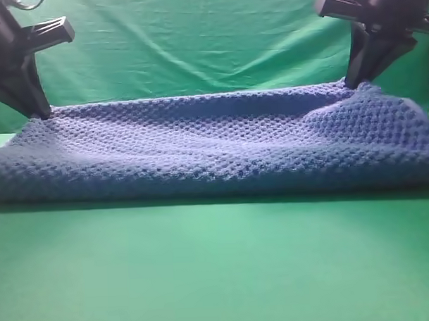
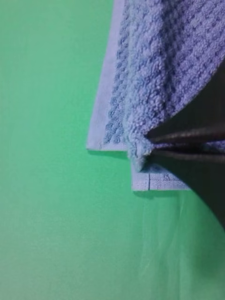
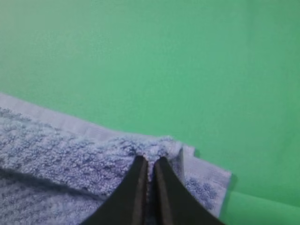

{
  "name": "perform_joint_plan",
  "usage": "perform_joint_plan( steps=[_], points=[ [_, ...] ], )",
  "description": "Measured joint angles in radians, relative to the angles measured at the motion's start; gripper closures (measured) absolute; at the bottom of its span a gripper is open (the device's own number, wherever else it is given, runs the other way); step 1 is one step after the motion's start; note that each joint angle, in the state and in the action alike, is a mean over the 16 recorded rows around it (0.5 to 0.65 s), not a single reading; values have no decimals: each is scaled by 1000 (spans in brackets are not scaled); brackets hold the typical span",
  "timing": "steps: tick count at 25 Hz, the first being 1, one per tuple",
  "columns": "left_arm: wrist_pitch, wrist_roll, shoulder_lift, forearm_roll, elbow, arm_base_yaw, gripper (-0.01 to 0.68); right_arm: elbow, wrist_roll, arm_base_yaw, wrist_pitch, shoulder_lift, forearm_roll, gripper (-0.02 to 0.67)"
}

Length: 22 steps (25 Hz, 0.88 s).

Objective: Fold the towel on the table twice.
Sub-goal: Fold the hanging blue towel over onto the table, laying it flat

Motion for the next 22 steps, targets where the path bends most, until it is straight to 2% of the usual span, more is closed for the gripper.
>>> perform_joint_plan(
  steps=[3,6,12,15,17,19,22],
  points=[
    [-30,0,11,-2,-2,0,644,-2,-8,-7,-18,11,0,568],
    [-50,0,17,-3,-4,0,575,-3,-18,-9,-33,17,-1,465],
    [-45,16,9,5,-6,0,343,-4,-32,-9,-50,4,-4,223],
    [-12,35,-15,13,-14,0,231,-4,-37,-9,-43,-24,-6,136],
    [25,48,-39,19,-24,0,183,-4,-38,-9,-31,-51,-8,109],
    [72,61,-70,25,-37,0,168,-4,-39,-10,-11,-84,-9,114],
    [162,82,-127,35,-65,0,215,-4,-39,-11,30,-149,-10,185]
  ],
)
